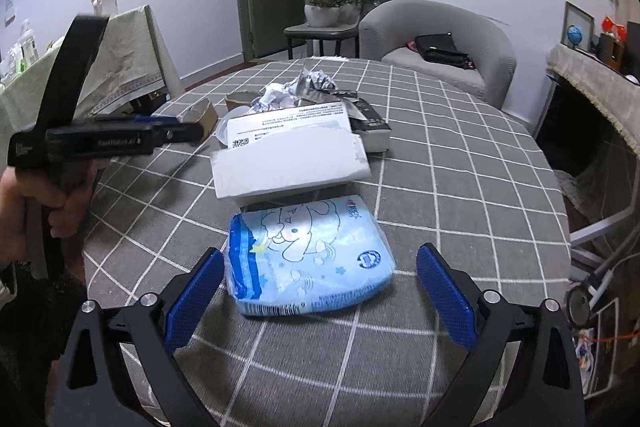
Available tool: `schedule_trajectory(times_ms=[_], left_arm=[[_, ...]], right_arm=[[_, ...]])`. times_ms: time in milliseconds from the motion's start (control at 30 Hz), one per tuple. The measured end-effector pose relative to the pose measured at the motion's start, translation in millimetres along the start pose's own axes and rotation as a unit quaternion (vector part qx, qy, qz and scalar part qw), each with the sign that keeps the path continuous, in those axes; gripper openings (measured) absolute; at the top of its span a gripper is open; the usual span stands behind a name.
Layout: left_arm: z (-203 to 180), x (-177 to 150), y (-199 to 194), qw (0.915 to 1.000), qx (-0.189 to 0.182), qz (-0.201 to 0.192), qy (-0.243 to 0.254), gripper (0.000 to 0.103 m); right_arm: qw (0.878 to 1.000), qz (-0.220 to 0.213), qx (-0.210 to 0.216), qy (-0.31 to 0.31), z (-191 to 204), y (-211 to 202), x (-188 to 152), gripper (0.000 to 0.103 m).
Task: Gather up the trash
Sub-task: 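Grasp the cardboard strip loop with the left gripper while the right gripper grasps the blue wipe pack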
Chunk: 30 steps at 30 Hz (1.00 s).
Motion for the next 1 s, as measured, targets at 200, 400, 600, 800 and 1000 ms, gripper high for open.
schedule_trajectory(times_ms=[200, 400, 600, 800, 1000], left_arm=[[1, 6, 9, 1.0000, 0.007, 0.007, 0.002, 0.048], [-2, 8, 12, 0.9998, 0.010, 0.011, 0.016, 0.043], [-3, 7, 9, 0.9998, 0.004, 0.010, 0.019, 0.032], [-3, 5, 2, 0.9998, -0.006, 0.006, 0.016, 0.029], [0, 1, -11, 0.9998, -0.011, -0.003, 0.019, 0.027]], right_arm=[[1.000, 0.008, 0.008, -0.009, 3, 10, 3, 0.091], [1.000, 0.006, 0.009, -0.009, 2, 10, 5, 0.075], [1.000, 0.014, 0.009, -0.007, 5, 5, 6, 0.072], [1.000, 0.022, 0.020, -0.007, 17, -11, 3, 0.072], [0.999, 0.024, 0.036, -0.002, 30, -20, 3, 0.072]])
Point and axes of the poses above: each gripper's, at about its wrist camera, not at the fingertips, and y roughly the way its jaws point, z to its left, x to its top, the point moved 10 cm from there along y, roughly the way its jaws point, and after that the axes turned 3 degrees about -y, right-handed, at the moved point
